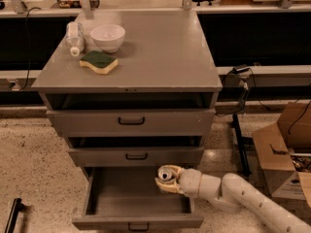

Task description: Place redbull can into bottom drawer

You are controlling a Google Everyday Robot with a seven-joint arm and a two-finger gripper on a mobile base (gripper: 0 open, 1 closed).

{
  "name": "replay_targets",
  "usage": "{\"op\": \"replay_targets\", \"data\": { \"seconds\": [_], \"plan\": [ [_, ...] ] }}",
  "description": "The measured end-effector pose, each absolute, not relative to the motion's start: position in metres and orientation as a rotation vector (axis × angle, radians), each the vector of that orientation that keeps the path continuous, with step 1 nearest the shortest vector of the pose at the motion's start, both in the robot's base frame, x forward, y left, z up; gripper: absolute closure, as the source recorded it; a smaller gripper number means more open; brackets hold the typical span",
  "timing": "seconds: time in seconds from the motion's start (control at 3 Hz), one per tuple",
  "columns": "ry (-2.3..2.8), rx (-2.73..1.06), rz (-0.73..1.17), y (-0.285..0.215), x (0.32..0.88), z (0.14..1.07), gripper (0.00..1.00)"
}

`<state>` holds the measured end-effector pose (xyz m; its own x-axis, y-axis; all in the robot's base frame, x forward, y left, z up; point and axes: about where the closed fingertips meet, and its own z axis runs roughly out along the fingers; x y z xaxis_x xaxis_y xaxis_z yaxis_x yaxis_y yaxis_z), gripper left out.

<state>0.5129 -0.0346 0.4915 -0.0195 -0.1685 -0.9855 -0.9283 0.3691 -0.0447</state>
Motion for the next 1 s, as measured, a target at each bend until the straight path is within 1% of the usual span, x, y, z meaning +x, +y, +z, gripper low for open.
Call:
{"op": "replay_targets", "data": {
  "seconds": [0.33, 0.67, 1.0],
  "plan": [
    [1.423, -0.985, 0.929, -0.031, 0.511, 0.454, 1.0],
    [1.411, -0.975, 0.953, -0.029, 0.508, 0.452, 1.0],
    [1.472, -0.956, 0.901, -0.029, 0.52, 0.421, 1.0]
  ]
}}
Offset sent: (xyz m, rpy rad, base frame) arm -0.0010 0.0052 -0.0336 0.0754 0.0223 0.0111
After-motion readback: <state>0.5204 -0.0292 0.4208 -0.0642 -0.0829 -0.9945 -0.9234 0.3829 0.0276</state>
